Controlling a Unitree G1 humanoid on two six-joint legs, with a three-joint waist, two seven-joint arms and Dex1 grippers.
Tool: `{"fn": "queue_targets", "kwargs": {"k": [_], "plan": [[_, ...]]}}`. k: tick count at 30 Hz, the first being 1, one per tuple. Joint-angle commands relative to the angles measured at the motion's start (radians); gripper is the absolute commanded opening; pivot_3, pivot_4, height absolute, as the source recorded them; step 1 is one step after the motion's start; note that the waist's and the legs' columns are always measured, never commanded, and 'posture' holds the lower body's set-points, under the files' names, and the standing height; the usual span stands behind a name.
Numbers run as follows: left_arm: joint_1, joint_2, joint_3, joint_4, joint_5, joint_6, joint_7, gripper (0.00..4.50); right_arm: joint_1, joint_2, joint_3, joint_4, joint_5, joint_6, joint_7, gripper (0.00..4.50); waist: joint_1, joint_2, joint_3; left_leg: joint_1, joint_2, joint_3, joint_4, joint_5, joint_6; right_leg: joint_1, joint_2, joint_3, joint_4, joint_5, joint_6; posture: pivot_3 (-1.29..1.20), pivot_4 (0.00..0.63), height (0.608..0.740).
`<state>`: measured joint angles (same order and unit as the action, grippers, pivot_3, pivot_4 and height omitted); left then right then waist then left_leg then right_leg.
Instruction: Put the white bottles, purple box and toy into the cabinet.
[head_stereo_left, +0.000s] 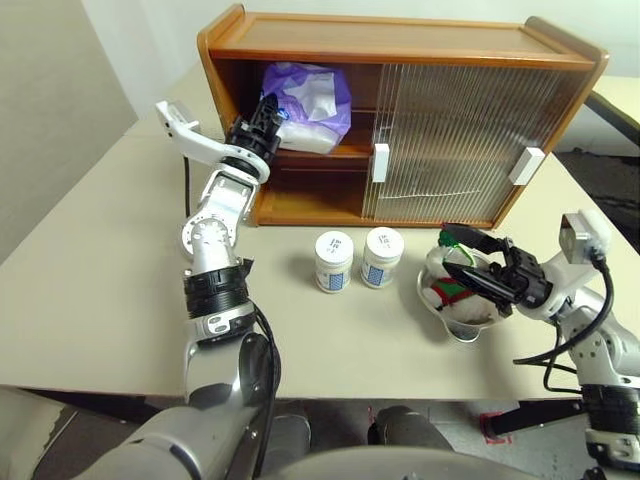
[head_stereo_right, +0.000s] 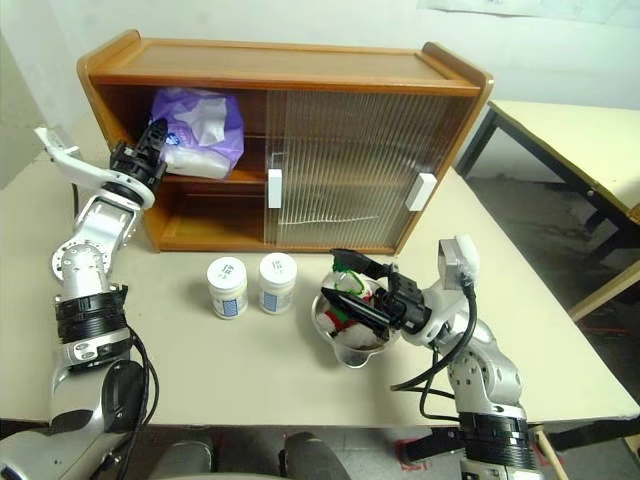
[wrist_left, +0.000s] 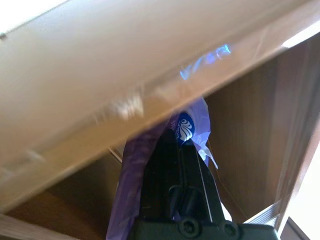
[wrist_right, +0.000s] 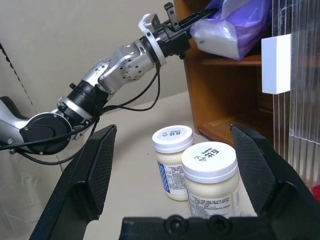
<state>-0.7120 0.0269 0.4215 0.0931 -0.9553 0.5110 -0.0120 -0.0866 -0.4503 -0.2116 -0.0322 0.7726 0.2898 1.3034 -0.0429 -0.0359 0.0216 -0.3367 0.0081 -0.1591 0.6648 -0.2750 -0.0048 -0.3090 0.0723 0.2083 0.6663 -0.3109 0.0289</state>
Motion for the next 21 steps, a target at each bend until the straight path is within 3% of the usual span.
{"fn": "queue_targets", "kwargs": {"k": [1, 4, 14, 17, 20, 21], "plan": [[-0.009, 0.007, -0.04, 0.023, 0.051, -0.006, -0.009, 0.2, 0.01, 0.001, 0.006, -0.018, -0.001, -0.009, -0.005, 4.5, -0.006, 0.0, 0.0, 0.0, 0.0, 0.0, 0.0, 0.0, 0.0, 0.0, 0.0, 0.0, 0.0, 0.0, 0.001, -0.13, 0.0, 0.74], [0.005, 0.014, -0.049, 0.022, 0.073, -0.006, -0.016, 0.94, 0.024, 0.002, 0.011, -0.025, -0.003, -0.01, -0.003, 4.5, -0.014, 0.0, 0.0, 0.0, 0.0, 0.0, 0.0, -0.001, 0.001, 0.0, 0.0, 0.0, 0.0, -0.001, 0.002, -0.13, 0.0, 0.74], [0.078, 0.058, -0.093, -0.083, 0.132, 0.02, -0.039, 4.42, 0.036, -0.013, 0.012, -0.025, 0.0, 0.001, 0.01, 4.5, -0.027, 0.0, 0.0, -0.001, 0.0, 0.0, 0.001, -0.001, 0.001, 0.0, 0.0, 0.0, 0.0, -0.002, 0.003, -0.12, 0.0, 0.74], [0.16, 0.123, -0.162, -0.198, 0.153, 0.09, -0.08, 4.47, 0.023, -0.014, 0.019, -0.014, -0.004, 0.001, 0.014, 4.5, -0.029, 0.0, 0.0, -0.001, 0.0, 0.0, 0.001, -0.001, 0.001, 0.0, 0.0, 0.0, 0.0, -0.002, 0.003, -0.12, 0.0, 0.74], [0.234, 0.193, -0.203, -0.336, 0.204, 0.011, -0.193, 4.47, 0.021, -0.014, 0.025, -0.013, -0.006, 0.003, 0.017, 4.5, -0.029, 0.0, 0.0, -0.001, 0.0, 0.0, 0.0, -0.001, 0.001, -0.001, 0.0, 0.0, 0.0, -0.001, 0.002, -0.1, 0.0, 0.74], [0.256, 0.217, -0.216, -0.385, 0.211, -0.013, -0.245, 4.29, 0.022, -0.016, 0.03, -0.011, -0.01, 0.003, 0.022, 4.5, -0.027, 0.0, 0.0, -0.002, -0.001, 0.0, 0.001, -0.001, 0.001, -0.001, 0.0, 0.0, 0.0, 0.0, -0.002, -0.1, 0.0, 0.74]]}}
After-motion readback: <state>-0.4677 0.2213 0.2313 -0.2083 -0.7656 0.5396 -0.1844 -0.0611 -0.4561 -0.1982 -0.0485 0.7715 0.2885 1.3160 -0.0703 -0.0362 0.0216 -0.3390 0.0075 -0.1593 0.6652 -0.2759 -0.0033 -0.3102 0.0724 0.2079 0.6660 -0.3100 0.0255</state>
